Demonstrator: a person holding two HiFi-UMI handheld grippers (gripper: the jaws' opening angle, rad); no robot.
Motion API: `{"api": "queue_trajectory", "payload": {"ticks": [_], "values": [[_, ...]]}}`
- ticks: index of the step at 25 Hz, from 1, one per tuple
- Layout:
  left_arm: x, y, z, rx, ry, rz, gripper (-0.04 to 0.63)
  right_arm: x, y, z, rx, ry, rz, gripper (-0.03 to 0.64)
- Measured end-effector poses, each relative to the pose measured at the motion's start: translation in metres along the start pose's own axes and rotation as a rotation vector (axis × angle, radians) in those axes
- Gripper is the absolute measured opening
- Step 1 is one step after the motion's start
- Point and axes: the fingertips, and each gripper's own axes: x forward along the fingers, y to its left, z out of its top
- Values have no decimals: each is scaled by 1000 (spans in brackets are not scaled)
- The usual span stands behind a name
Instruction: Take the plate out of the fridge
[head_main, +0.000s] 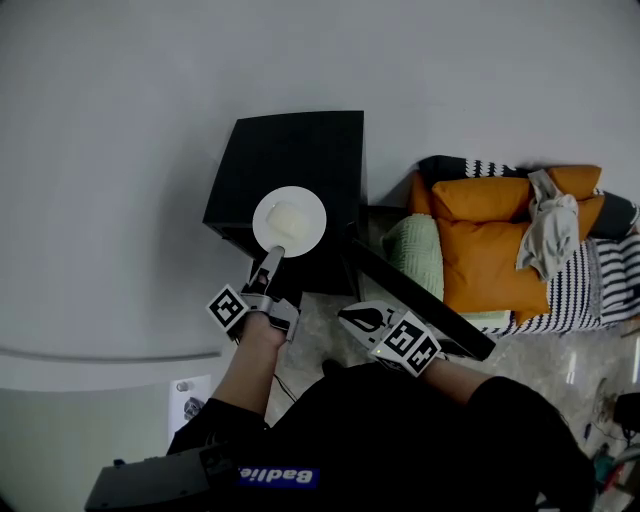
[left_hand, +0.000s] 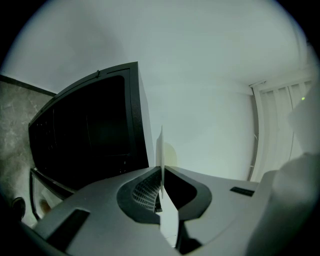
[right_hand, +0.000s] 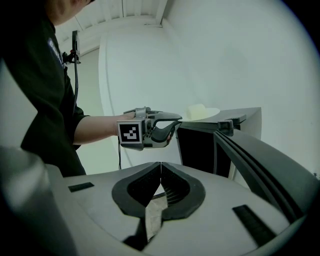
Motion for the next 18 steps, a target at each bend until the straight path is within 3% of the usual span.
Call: {"api": "queue_trajectory", "payload": {"ticks": [18], "values": [[31,5,10,-32,-41,8,25,-6,0,-4,8,9,-10,11]]}}
